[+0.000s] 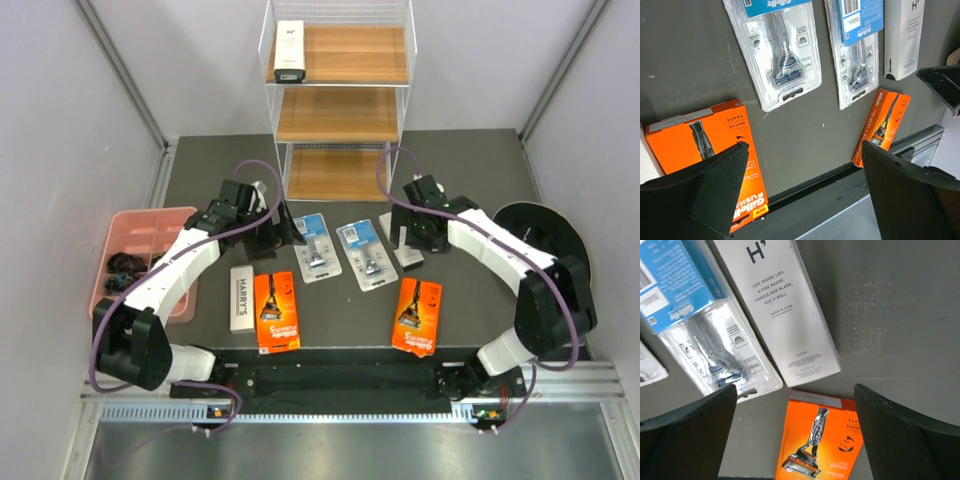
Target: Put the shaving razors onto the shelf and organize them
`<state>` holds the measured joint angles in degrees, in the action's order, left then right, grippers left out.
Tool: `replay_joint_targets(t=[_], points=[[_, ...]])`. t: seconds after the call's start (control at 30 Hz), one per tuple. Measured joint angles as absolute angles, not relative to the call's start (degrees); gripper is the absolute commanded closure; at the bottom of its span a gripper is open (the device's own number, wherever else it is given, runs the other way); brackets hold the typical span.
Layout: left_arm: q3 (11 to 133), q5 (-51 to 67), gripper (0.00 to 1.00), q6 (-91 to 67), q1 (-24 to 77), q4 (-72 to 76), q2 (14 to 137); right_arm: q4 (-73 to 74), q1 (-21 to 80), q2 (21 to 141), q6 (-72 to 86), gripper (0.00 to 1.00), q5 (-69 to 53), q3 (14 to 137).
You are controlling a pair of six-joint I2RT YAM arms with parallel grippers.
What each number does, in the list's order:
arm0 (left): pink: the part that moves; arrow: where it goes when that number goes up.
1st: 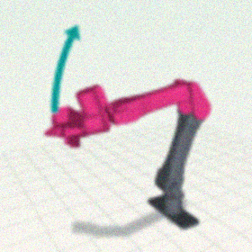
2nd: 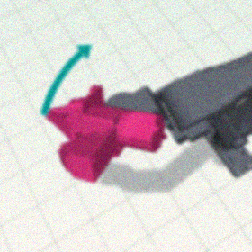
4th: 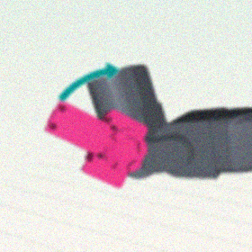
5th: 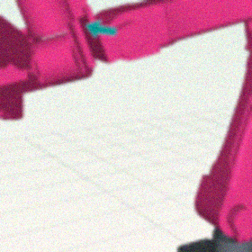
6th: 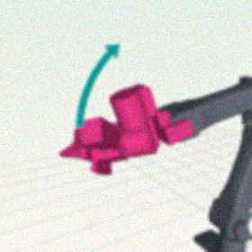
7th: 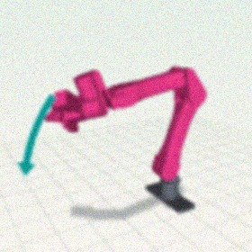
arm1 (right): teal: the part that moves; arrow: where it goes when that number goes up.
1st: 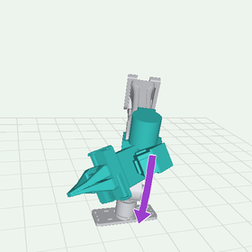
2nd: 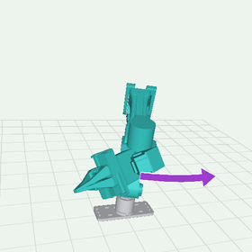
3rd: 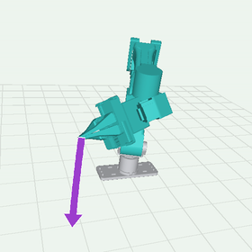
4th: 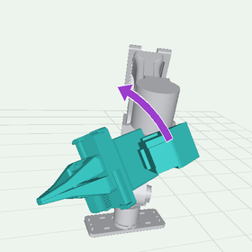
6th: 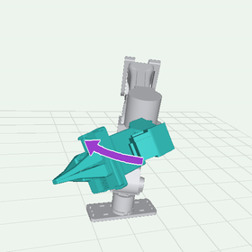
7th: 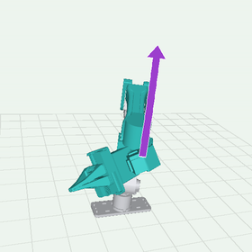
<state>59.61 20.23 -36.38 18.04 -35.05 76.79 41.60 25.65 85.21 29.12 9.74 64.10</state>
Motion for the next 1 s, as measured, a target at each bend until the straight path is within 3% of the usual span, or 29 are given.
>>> replay_joint_targets(t=[0.33,0.73,0.83,1.0], points=[[59.61,21.67,0.01,-36.07,18.04,-35.29,78.70,38.48,24.32,95.13,26.57,0.02,6.83,64.16],[59.61,22.37,0.01,-35.90,18.04,-36.10,79.53,36.64,21.82,99.09,26.63,0.14,5.69,64.16],[59.61,22.79,0.01,-35.94,18.04,-36.07,79.68,35.79,21.82,99.20,26.55,0.22,5.54,64.14],[59.55,23.18,0.01,-36.12,18.04,-36.01,79.70,33.41,21.82,99.20,26.22,0.44,4.80,63.00]])
